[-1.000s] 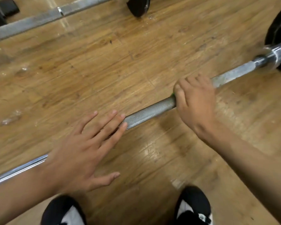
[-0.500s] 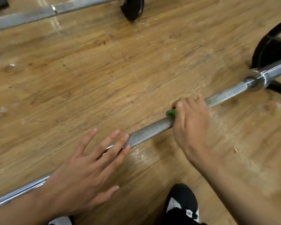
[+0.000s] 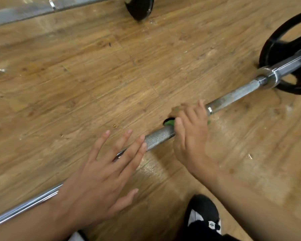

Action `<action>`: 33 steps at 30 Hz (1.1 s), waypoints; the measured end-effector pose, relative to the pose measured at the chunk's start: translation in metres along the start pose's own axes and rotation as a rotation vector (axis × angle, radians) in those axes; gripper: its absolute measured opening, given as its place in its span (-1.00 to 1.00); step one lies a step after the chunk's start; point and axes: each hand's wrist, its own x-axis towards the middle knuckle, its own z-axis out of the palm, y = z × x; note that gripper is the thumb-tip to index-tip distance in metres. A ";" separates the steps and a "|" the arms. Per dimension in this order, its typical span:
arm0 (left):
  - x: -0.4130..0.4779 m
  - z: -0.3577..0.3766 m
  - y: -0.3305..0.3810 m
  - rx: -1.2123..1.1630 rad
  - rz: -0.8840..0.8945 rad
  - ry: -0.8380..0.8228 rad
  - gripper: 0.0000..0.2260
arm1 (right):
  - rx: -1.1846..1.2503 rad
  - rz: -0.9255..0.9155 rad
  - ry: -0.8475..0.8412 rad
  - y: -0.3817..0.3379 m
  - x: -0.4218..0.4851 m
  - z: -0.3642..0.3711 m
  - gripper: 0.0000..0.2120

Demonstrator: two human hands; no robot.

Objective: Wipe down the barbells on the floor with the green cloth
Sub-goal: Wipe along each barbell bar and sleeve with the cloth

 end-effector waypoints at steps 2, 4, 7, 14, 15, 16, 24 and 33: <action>0.002 0.000 -0.006 -0.004 -0.007 0.005 -0.20 | -0.006 -0.203 -0.154 -0.037 -0.024 0.011 -0.53; 0.003 0.000 -0.012 -0.015 -0.017 0.010 -0.19 | -0.058 -0.344 -0.226 -0.036 -0.019 0.011 -0.59; 0.006 -0.002 -0.020 -0.046 -0.015 -0.006 -0.20 | -0.183 -0.532 -0.329 -0.013 0.008 0.003 -0.62; 0.011 -0.003 -0.045 -0.067 0.002 0.000 -0.23 | -0.342 -0.169 -0.357 0.077 0.074 -0.044 -0.58; 0.012 -0.003 -0.047 -0.062 0.002 0.004 -0.23 | -0.320 -0.136 -0.325 0.081 0.077 -0.041 -0.59; 0.013 -0.002 -0.050 -0.056 -0.003 0.010 -0.23 | -0.290 -0.103 -0.278 0.080 0.077 -0.032 -0.59; 0.024 -0.005 -0.061 -0.005 -0.106 -0.064 -0.19 | -0.144 -0.170 -0.096 0.090 0.083 0.002 -0.55; 0.066 -0.044 -0.053 0.188 -0.196 -0.323 -0.13 | -0.022 -0.382 0.078 0.113 0.110 0.030 -0.65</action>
